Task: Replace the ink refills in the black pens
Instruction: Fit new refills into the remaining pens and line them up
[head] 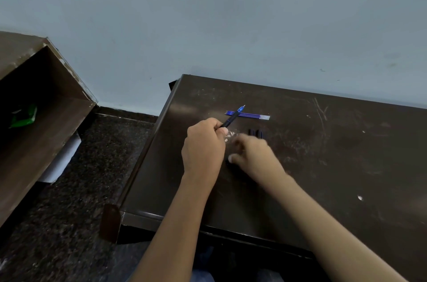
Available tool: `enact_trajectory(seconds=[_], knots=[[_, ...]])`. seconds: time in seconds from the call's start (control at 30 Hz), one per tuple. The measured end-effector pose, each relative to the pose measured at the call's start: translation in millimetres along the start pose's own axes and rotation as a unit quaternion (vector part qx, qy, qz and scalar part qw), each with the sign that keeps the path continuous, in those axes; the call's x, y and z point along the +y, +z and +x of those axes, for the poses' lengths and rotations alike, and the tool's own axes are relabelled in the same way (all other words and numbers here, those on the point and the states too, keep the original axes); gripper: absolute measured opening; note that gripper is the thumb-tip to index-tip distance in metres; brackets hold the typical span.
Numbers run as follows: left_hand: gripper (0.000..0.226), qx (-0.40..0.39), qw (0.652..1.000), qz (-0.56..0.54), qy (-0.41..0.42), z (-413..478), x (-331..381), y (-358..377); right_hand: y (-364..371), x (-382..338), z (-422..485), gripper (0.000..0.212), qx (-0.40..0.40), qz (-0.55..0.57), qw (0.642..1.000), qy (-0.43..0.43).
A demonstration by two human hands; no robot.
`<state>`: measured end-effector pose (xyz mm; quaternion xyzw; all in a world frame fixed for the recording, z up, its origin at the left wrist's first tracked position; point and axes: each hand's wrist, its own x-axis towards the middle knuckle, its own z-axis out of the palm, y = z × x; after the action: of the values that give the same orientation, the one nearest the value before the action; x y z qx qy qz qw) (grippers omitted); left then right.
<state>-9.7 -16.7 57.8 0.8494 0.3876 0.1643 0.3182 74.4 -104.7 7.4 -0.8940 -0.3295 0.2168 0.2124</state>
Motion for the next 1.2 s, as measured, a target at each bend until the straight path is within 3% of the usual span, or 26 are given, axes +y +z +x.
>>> enact_trajectory(seconds=[0.07, 0.17, 0.33, 0.4, 0.53, 1.2], knots=[[0.017, -0.003, 1.0, 0.0, 0.005, -0.5, -0.1, 0.4, 11.6, -2.2, -7.9, 0.042, -0.049, -0.152, 0.987, -0.026], [0.018, -0.015, 1.0, 0.002, 0.01, -1.3, -1.2, 0.5, 21.6, -1.0, -13.8, 0.033, -0.061, -0.193, 0.977, -0.068], [0.021, -0.02, 0.999, 0.05, 0.006, -1.6, -3.0, -1.3, 0.0, 6.5, -4.6, 0.021, 0.047, -0.042, 0.996, -0.06], [0.022, -0.017, 0.996, 0.087, 0.009, -2.4, -2.3, -3.6, -19.5, 11.9, -0.7, 0.013, 0.103, 0.044, 0.992, -0.05], [0.024, -0.007, 0.992, 0.122, 0.011, -3.6, -0.6, -5.4, -50.6, 18.7, -1.2, 0.016, 0.16, 0.133, 0.977, -0.051], [0.022, -0.053, 0.993, 0.103, 0.005, -4.2, 2.4, -6.5, -63.8, 17.7, 0.0, 0.024, 0.202, 0.083, 0.971, -0.102]])
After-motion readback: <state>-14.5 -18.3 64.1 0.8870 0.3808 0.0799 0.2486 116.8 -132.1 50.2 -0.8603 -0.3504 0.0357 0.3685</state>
